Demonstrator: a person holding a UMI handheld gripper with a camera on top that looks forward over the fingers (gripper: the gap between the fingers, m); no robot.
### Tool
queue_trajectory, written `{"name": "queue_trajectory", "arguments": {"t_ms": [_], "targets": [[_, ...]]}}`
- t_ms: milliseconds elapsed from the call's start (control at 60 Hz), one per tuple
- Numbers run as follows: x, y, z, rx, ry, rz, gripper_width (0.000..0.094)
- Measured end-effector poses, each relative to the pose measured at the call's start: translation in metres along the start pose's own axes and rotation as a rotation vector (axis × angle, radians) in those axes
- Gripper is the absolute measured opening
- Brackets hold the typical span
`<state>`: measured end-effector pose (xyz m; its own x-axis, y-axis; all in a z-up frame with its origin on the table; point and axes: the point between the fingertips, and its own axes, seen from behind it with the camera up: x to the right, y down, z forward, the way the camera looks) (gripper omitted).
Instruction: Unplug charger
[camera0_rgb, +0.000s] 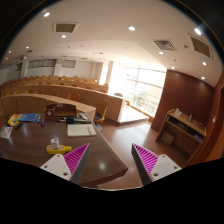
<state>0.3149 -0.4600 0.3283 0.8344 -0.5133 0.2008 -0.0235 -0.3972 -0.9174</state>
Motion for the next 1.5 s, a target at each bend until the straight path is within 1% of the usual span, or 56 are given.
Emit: {"name": "queue_trajectory", "arguments": {"t_ms": [83,183,300,400,517,617,700,817,950,1017,1067,1100,1133,1167,1200,1300,1350,1467,1483,1500], "targets": [[-0.001,0.012,0.003,-0.014,-0.007,0.001,0.0850],[-0.005,0.041,0.014,-0.045,-0.017,-0.017,0.0851],[-0.022,0.096,0.038,-0.107,-0.058,-0.043,0.0856],[-0.061,0.145,0.055,-0.164,-0.136,-0.061,0.0856],[-0.136,0.181,0.073,-0.207,-0.279,-0.061,0.0855],[-0.208,0.183,0.091,-0.182,-0.398,-0.050,0.0853],[-0.259,0.169,0.116,-0.146,-0.459,-0.045,0.0852],[-0.312,0.141,0.160,-0.093,-0.495,-0.036,0.0852],[-0.351,0.116,0.214,-0.070,-0.498,-0.020,0.0835],[-0.365,0.111,0.239,-0.063,-0.489,-0.011,0.0792],[-0.373,0.112,0.256,-0.066,-0.474,-0.013,0.0703],[-0.373,0.115,0.268,-0.071,-0.473,-0.016,0.0611],[-0.382,0.118,0.273,-0.077,-0.468,-0.015,0.0487],[-0.392,0.119,0.271,-0.075,-0.496,-0.001,0.0382],[-0.390,0.115,0.273,-0.060,-0.479,0.003,0.0375],[-0.389,0.115,0.274,-0.041,-0.465,-0.011,0.0310],[-0.388,0.114,0.274,-0.042,-0.470,-0.012,0.0274],[-0.386,0.112,0.271,-0.072,-0.502,0.034,0.0258],[-0.385,0.102,0.270,-0.048,-0.508,0.052,0.0255],[-0.381,0.085,0.266,0.012,-0.506,0.062,0.0255]]}}
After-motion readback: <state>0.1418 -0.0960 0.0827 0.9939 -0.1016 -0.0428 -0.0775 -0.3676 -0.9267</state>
